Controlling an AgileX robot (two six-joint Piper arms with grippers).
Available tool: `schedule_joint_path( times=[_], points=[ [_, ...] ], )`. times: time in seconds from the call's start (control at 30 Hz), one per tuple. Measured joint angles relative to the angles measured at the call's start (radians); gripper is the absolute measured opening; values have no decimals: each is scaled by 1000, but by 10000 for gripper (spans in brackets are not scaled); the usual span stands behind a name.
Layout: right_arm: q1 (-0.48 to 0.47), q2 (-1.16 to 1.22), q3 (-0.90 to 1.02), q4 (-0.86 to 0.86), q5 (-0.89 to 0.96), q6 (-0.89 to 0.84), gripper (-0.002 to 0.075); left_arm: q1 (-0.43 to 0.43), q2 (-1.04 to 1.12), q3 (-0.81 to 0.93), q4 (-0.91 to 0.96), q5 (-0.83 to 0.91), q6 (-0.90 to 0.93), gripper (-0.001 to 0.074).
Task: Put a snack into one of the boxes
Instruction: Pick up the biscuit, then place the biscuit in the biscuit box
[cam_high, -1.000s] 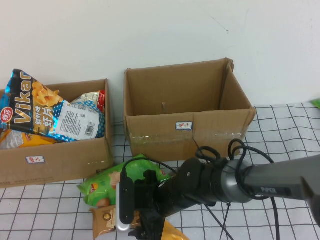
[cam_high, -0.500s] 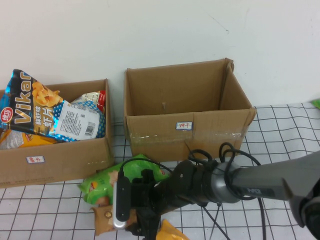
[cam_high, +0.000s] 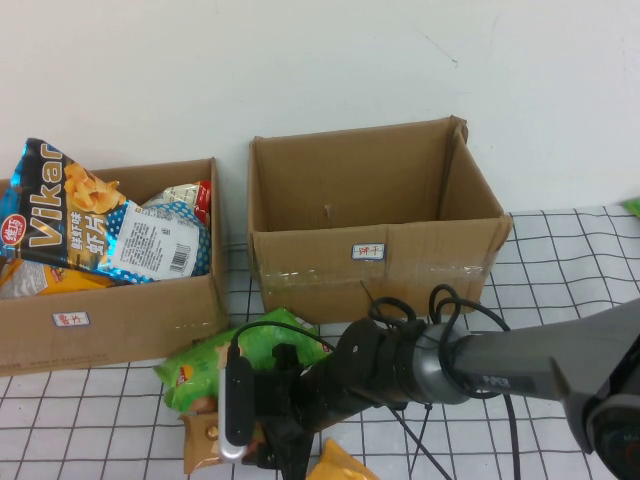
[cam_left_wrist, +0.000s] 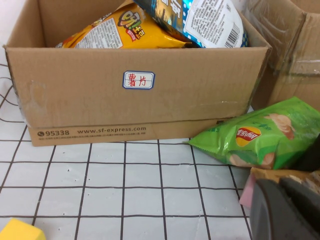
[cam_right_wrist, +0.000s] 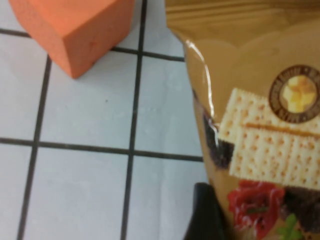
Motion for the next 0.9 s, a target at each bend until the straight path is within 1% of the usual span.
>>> schedule_joint_path(
  times=[0.27, 0.43, 0.6, 0.7, 0.77, 0.9],
  points=[
    [0, -39, -14, 21, 55, 18, 475, 0, 0, 0, 0, 0, 0, -1],
    [0, -186, -14, 25, 133, 91, 475, 0, 0, 0, 0, 0, 0, -1],
    [0, -368, -15, 25, 189, 107, 475, 0, 0, 0, 0, 0, 0, -1],
    [-7, -472, -15, 25, 185, 121, 475, 0, 0, 0, 0, 0, 0, -1],
    [-29, -529, -15, 25, 160, 142, 475, 0, 0, 0, 0, 0, 0, -1],
    [-111, -567, -15, 31, 29, 168, 475, 0, 0, 0, 0, 0, 0, -1]
  ],
)
